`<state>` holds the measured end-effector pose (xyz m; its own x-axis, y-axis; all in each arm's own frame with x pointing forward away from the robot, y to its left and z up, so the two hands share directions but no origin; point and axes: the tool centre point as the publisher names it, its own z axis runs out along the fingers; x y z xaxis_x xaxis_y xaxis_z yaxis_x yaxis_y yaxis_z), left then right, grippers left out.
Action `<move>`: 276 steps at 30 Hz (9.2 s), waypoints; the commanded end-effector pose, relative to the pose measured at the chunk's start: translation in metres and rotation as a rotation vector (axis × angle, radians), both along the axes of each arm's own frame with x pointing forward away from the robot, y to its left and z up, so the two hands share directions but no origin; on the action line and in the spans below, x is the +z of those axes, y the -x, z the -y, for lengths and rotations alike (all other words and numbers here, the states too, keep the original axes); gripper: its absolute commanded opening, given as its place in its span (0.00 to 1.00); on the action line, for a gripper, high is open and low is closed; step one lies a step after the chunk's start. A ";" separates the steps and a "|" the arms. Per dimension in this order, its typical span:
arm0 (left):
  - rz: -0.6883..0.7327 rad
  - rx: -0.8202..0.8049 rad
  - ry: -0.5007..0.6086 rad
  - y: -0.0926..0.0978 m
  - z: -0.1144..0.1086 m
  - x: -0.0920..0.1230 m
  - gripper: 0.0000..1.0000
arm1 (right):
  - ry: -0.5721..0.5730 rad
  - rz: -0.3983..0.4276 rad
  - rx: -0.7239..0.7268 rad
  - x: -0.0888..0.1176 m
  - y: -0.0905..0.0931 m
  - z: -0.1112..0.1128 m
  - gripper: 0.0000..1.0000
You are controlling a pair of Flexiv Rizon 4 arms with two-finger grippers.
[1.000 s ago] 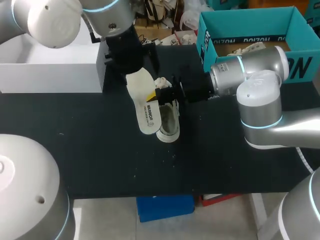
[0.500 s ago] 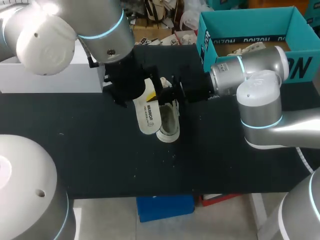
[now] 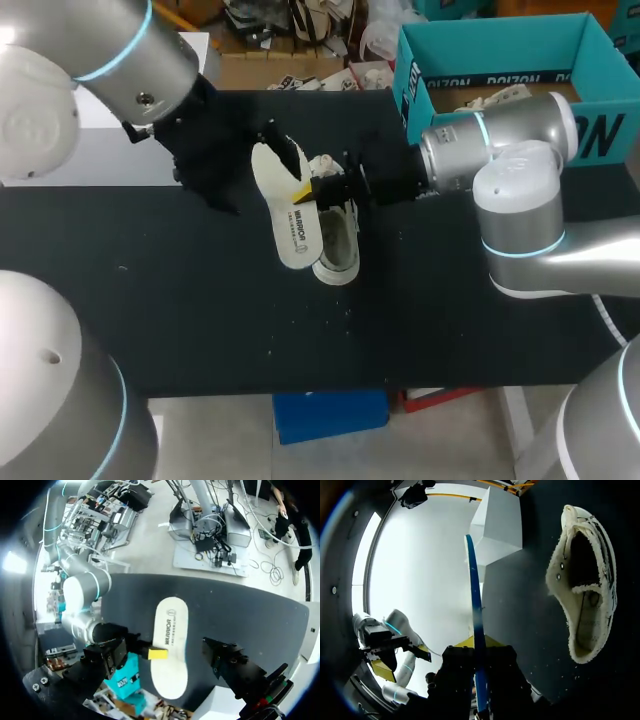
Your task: Take the shoe out of the shoebox, open the shoe tongue, remove and reinsert the insole, then place the shoe into the shoebox
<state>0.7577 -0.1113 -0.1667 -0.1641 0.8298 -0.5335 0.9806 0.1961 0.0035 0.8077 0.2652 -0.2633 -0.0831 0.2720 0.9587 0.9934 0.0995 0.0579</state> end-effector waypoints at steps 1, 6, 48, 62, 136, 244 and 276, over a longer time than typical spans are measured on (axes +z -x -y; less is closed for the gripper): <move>0.006 -0.045 0.666 0.007 -0.029 -0.014 1.00 | 0.001 0.000 -0.001 0.000 0.000 -0.001 0.00; 0.006 -0.045 0.666 0.007 -0.029 -0.014 1.00 | 0.001 0.000 -0.001 0.000 0.000 -0.001 0.00; 0.278 0.053 1.016 -0.007 -0.018 -0.083 1.00 | 0.001 0.000 -0.001 0.000 0.000 -0.001 0.00; 0.300 0.136 0.990 -0.045 -0.001 -0.094 0.71 | 0.001 0.000 -0.001 0.000 0.000 -0.001 0.00; 0.113 0.002 0.372 0.035 -0.011 -0.118 0.00 | 0.456 0.065 -0.337 0.001 0.058 0.121 1.00; -0.247 -0.123 0.395 0.022 0.030 -0.151 0.00 | 1.160 0.952 -0.187 0.005 0.093 0.169 1.00; -0.180 -0.064 0.455 0.006 -0.025 -0.116 0.00 | 1.128 1.021 -0.011 -0.014 0.026 0.112 1.00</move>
